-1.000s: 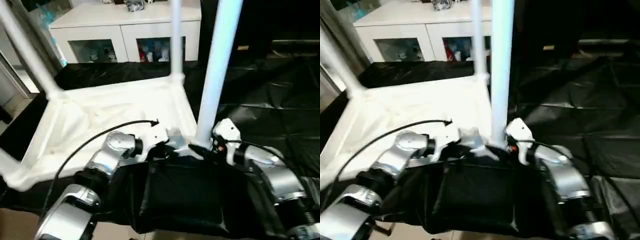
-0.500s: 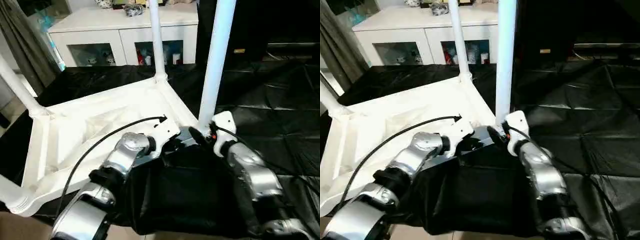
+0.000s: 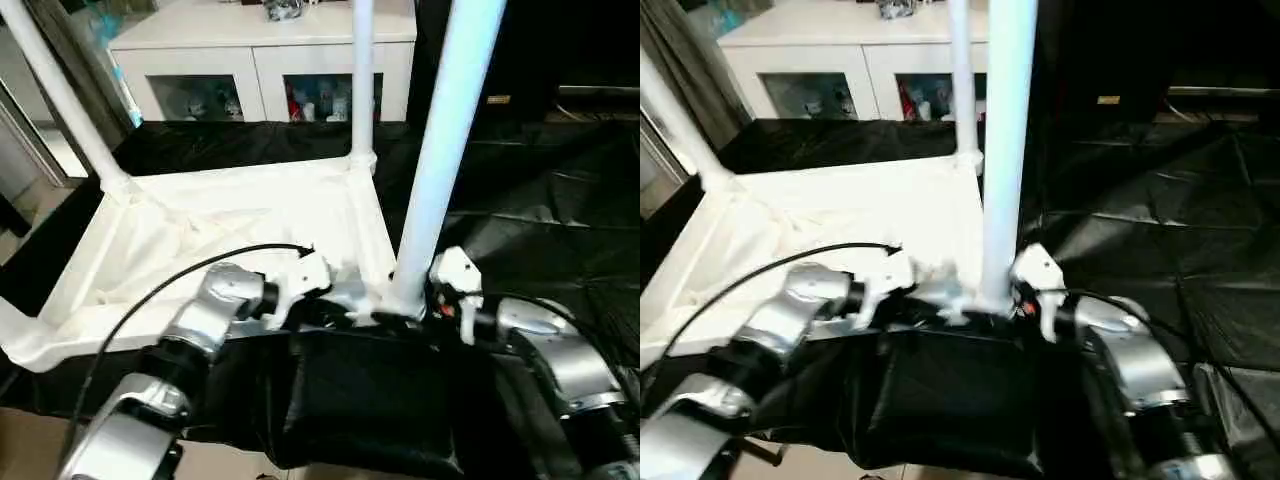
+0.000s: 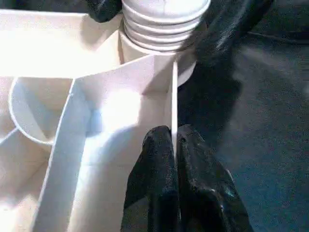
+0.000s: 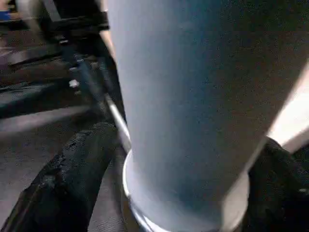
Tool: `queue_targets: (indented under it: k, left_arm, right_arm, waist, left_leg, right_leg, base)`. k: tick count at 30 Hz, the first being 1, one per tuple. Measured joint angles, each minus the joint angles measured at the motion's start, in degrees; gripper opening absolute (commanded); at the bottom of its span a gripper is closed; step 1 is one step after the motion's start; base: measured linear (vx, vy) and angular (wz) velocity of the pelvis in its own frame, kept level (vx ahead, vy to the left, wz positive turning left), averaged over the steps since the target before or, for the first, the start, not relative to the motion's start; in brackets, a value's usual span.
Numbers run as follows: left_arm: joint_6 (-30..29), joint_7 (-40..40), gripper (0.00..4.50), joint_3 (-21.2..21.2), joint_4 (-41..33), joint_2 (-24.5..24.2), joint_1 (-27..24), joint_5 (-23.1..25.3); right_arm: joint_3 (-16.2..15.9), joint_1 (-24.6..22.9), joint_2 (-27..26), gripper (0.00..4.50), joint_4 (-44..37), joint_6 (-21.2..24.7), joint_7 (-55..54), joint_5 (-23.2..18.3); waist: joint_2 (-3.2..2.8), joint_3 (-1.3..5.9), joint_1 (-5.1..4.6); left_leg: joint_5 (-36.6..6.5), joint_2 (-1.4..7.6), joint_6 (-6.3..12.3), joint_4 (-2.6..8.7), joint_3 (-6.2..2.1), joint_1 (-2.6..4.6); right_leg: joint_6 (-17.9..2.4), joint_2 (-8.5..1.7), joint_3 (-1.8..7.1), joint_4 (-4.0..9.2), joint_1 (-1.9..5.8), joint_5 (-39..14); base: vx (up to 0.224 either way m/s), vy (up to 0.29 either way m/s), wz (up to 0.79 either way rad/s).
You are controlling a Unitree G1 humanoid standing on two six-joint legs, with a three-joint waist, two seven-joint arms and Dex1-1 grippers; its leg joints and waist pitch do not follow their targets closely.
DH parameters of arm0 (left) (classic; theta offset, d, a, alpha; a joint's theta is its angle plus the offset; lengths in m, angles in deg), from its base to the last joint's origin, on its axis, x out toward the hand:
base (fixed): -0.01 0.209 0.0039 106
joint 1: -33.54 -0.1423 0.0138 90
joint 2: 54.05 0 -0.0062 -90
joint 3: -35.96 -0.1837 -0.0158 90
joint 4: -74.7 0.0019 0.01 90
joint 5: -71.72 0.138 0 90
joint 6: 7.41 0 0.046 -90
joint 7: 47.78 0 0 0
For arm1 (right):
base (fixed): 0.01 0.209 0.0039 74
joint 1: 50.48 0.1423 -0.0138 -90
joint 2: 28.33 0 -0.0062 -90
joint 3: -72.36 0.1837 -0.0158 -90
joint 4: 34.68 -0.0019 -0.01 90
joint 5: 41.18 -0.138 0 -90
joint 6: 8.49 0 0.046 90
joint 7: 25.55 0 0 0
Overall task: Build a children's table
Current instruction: Rotate leg to tighten
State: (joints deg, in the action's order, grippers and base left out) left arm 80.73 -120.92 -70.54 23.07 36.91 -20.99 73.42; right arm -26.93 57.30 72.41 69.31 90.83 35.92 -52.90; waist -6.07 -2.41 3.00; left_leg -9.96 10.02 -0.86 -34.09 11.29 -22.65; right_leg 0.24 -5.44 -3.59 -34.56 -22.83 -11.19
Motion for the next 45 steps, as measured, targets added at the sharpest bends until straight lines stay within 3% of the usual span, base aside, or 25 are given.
queue_targets:
  k: [3,14,19,23,26,30,33,34,35,39,45]
  left_arm:
    - [-0.1,-2.0,0.0,-0.2,-0.1,-0.5,-0.1,-0.4]
    - [-0.5,-4.1,0.0,-0.2,-1.6,-1.0,-1.1,-0.6]
    - [0.2,-3.4,0.0,-0.3,-1.1,-0.4,-1.2,-0.3]
    - [1.9,3.4,0.0,0.3,1.8,1.2,-0.1,0.9]
    - [0.9,11.1,0.0,1.2,4.8,4.4,1.7,2.5]
    - [-0.6,19.7,0.0,2.1,7.8,8.2,3.6,3.5]
    - [-0.6,22.4,0.0,2.8,8.1,9.7,3.7,3.7]
    - [-0.6,22.4,0.0,2.8,8.1,9.8,3.7,3.7]
    - [-0.6,22.3,0.0,2.8,8.1,9.8,3.6,3.7]
    - [-0.6,20.7,0.0,3.1,7.8,9.7,3.4,3.6]
    - [0.4,12.7,0.0,2.8,4.3,6.1,1.0,1.9]
  right_arm:
    - [-0.4,0.0,1.3,3.93,-0.4,0.1,3.0,-0.5]
    - [-0.4,-0.7,1.5,2.9,-1.1,1.3,4.7,-2.2]
    - [0.2,-2.7,0.9,2.73,-2.5,1.2,2.7,-2.1]
    - [2.3,-2.8,-4.1,2.72,-0.6,0.8,-7.4,0.1]
    - [5.0,-1.5,-10.0,2.7,2.3,1.6,-20.1,2.0]
    - [6.8,1.6,-15.9,2.7,5.5,3.0,-34.5,5.2]
    - [6.8,2.6,-16.7,2.7,6.6,2.8,-38.0,6.3]
    - [7.0,2.5,-16.8,3.26,6.6,2.6,-37.9,6.3]
    - [7.2,2.5,-16.9,3.4,6.6,2.6,-37.5,6.2]
    - [7.5,1.8,-15.9,3.76,5.1,3.5,-33.5,5.2]
    - [4.7,-0.5,-7.9,3.9,0.9,4.9,-18.3,1.6]
  waist:
    - [0.08,-0.05,0.37]
    - [0.12,-0.08,0.54]
    - [0.08,-0.06,0.62]
    - [0.09,-0.06,0.04]
    - [0.18,-0.11,-1.05]
    - [0.15,-0.09,-1.83]
    - [0.18,-0.1,-2.11]
    - [0.19,-0.11,-2.16]
    - [0.2,-0.11,-2.19]
    - [0.16,-0.09,-2.19]
    - [0.11,-0.05,-1.36]
  left_leg:
    - [0.0,0.02,0.0,-0.08,0.0,0.01]
    - [-0.1,0.02,-0.23,-0.13,-0.01,0.03]
    - [-0.1,0.01,-0.25,-0.17,-0.01,0.05]
    - [-0.1,0.01,-0.31,-0.25,0.0,0.31]
    - [-0.1,-0.08,-0.35,-0.25,0.01,0.62]
    - [-0.1,-0.15,-0.35,-0.25,0.0,0.7]
    - [-0.1,-0.17,-0.35,-0.24,0.0,0.7]
    - [-0.1,-0.17,-0.35,-0.24,0.0,0.7]
    - [-0.1,-0.17,-0.35,-0.24,0.0,0.69]
    - [-0.1,-0.16,-0.34,-0.21,-0.01,0.66]
    - [-0.1,-0.06,-0.34,0.12,-0.02,0.61]
  right_leg:
    - [0.0,0.0,0.0,-0.15,-0.05,0.0]
    - [0.0,0.0,0.03,-0.25,-0.05,0.0]
    - [0.0,0.0,0.05,-0.28,-0.03,0.0]
    - [0.0,0.0,0.1,-0.33,0.16,0.0]
    - [0.3,-0.01,0.28,-0.29,0.43,-0.2]
    - [0.4,-0.01,0.38,-0.18,0.47,-0.2]
    - [0.4,0.0,0.4,-0.15,0.52,-0.2]
    - [0.4,0.0,0.4,-0.15,0.54,-0.2]
    - [0.4,0.0,0.4,-0.12,0.55,-0.2]
    - [0.4,0.0,0.4,-0.05,0.58,-0.2]
    - [0.0,0.04,0.15,0.01,0.53,0.0]
  base:
    - [0.0,0.0,0.0]
    - [0.0,0.0,0.0]
    - [0.0,0.0,0.0]
    - [0.0,0.0,0.0]
    - [0.0,0.0,0.0]
    - [0.0,0.0,0.0]
    - [0.0,0.0,0.0]
    - [0.0,0.0,0.0]
    - [0.0,0.0,0.0]
    - [0.0,0.0,0.0]
    - [0.0,0.0,0.0]
